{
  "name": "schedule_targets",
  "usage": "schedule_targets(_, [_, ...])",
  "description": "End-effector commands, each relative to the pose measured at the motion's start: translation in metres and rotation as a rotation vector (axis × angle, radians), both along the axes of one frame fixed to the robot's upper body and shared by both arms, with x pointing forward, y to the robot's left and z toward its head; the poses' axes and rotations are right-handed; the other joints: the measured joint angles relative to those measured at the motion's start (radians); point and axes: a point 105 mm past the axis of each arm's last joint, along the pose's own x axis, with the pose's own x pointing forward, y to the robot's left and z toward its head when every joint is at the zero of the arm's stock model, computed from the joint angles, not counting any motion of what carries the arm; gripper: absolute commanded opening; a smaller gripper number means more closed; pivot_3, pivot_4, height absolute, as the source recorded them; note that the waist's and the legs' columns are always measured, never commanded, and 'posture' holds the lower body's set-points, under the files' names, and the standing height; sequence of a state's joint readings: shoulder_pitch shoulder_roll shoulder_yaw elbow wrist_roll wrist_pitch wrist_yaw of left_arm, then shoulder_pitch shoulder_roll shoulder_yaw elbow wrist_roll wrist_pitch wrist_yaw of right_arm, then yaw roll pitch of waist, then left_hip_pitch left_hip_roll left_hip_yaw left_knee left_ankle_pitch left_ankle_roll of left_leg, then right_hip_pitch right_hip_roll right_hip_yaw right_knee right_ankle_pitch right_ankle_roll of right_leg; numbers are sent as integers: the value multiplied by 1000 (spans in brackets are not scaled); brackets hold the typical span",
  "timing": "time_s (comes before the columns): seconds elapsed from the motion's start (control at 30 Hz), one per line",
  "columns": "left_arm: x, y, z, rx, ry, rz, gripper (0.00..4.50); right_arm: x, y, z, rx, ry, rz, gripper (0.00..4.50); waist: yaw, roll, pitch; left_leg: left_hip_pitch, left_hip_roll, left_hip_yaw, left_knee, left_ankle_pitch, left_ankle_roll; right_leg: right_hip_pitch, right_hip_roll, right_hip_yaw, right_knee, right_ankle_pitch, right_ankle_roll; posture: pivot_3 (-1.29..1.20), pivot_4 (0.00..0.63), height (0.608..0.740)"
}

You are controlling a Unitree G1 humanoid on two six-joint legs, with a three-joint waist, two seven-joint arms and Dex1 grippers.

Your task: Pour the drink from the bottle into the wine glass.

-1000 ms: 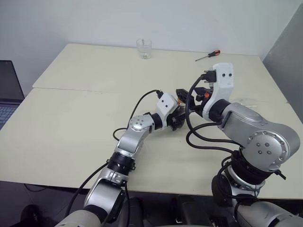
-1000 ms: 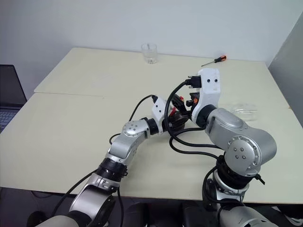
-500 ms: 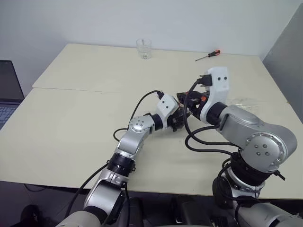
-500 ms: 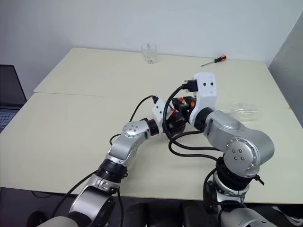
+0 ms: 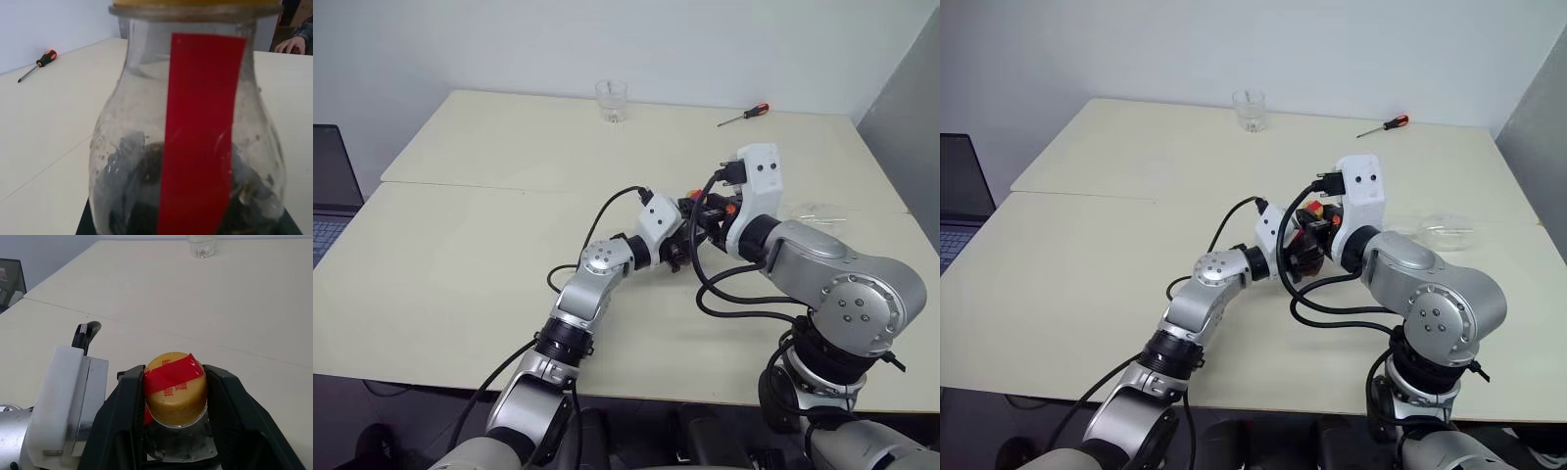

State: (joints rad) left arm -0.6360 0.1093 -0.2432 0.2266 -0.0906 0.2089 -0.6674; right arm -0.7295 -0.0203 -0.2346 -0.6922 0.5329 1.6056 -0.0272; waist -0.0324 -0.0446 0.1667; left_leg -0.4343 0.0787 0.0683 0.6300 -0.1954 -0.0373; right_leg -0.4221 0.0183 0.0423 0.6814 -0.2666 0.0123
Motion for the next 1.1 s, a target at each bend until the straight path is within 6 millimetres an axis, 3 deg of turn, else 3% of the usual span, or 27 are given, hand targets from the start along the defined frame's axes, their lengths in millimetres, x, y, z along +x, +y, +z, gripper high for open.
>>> schedule_targets(0.03, [-5,-5,22,-53,-76,-22,1425,-2,-1,10,9,-36,17,1471,0,0,0,0,0,0,0,0,0,0,0,0,0,0,0,0,150,740])
schedule_targets(0.3, [-7,-8,19,-56,-53,-42,1413,-1,-20,29,-67,-120,137,1470,0,1,0,0,-1,0,0,0,0,1,-1,0,-1,0,0,0,150,740])
schedule_targets(0.53, [-11,-12,20,-61,-43,-74,1315,7,-25,25,-165,-160,475,1454,-1,3,2,0,-2,0,0,0,1,1,0,0,-1,-2,3,0,150,740])
schedule_targets(0.73, [-19,-16,18,-62,-23,-109,1295,3,-19,10,-255,-172,813,1407,-1,4,3,0,-2,-1,0,0,1,1,2,0,-1,-2,3,0,150,740])
schedule_targets(0.87, [-21,-17,18,-67,-16,-120,1294,15,-25,13,-248,-216,819,1291,1,5,3,0,-2,-1,0,0,1,1,2,0,-1,-2,3,0,150,740])
schedule_targets(1.1, [-19,-17,18,-70,-4,-124,1293,2,-39,29,-167,-232,780,1291,4,5,3,0,-2,-2,0,0,1,1,1,0,-1,0,0,0,150,740])
